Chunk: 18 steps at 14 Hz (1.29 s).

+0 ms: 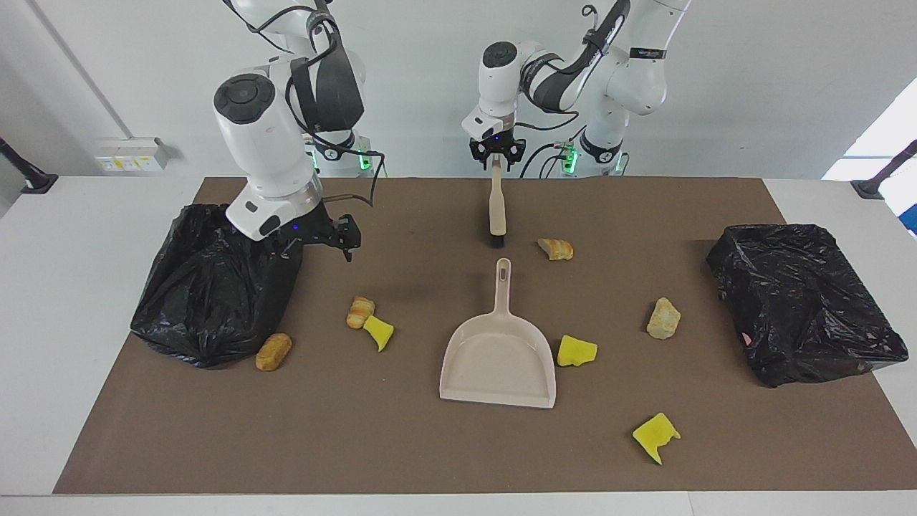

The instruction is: Sweep and dump trash in bin

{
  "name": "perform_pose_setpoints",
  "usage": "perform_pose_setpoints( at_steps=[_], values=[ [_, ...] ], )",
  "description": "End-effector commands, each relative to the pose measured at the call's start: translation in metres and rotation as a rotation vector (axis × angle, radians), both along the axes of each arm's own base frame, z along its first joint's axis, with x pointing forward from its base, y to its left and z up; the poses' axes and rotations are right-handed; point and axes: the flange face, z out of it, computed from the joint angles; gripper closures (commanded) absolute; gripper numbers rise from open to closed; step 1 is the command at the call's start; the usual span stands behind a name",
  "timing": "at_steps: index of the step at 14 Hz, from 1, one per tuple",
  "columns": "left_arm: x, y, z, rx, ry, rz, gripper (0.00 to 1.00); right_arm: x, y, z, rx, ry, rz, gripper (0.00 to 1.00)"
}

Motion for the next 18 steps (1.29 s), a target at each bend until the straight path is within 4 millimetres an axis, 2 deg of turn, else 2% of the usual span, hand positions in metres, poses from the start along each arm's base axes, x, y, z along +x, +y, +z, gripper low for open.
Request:
perform_pose_setpoints(
  at_steps=[1, 2, 3, 4, 5, 6, 9, 11, 12, 15, 17, 18],
  values=[
    [-0.006, 0.007, 0.000, -0.018, 0.008, 0.009, 0.39, 0.004, 0.002, -0.004, 0.005, -0.021, -0.027, 0.00],
    [-0.006, 0.007, 0.000, -0.015, 0.009, 0.009, 0.45, 0.004, 0.003, -0.005, 0.007, -0.021, -0.029, 0.00],
    [-0.006, 0.008, 0.000, -0.013, 0.011, 0.007, 0.62, 0.004, 0.004, -0.005, 0.007, -0.022, -0.026, 0.00],
    [-0.007, 0.008, 0.000, -0.012, 0.012, 0.006, 0.67, 0.004, 0.004, -0.005, 0.007, -0.024, -0.028, 0.00],
    [-0.006, 0.008, 0.000, -0.013, 0.011, 0.006, 0.86, 0.004, 0.004, -0.007, 0.007, -0.022, -0.031, 0.00],
    [-0.006, 0.008, 0.000, -0.011, 0.013, 0.006, 1.00, 0.004, 0.004, -0.008, 0.006, -0.024, -0.035, 0.00],
    [-0.002, 0.008, 0.000, 0.005, 0.035, 0.018, 1.00, 0.004, 0.005, -0.010, 0.007, -0.024, -0.036, 0.00],
    [0.004, 0.006, 0.004, 0.021, 0.049, 0.026, 1.00, 0.003, 0.014, -0.008, 0.010, -0.035, -0.039, 0.00],
    [0.014, 0.012, 0.010, 0.047, 0.067, 0.052, 1.00, 0.003, 0.017, -0.008, 0.015, -0.037, -0.044, 0.00],
    [0.069, 0.037, 0.045, 0.075, 0.097, 0.082, 1.00, 0.001, 0.051, -0.016, 0.030, -0.049, -0.093, 0.00],
    [0.124, 0.063, 0.075, 0.017, 0.057, 0.071, 1.00, 0.000, 0.067, -0.020, 0.037, -0.060, -0.095, 0.00],
    [0.155, 0.086, 0.094, 0.007, 0.030, 0.076, 1.00, 0.000, 0.084, -0.028, 0.042, -0.066, -0.097, 0.00]
  ],
)
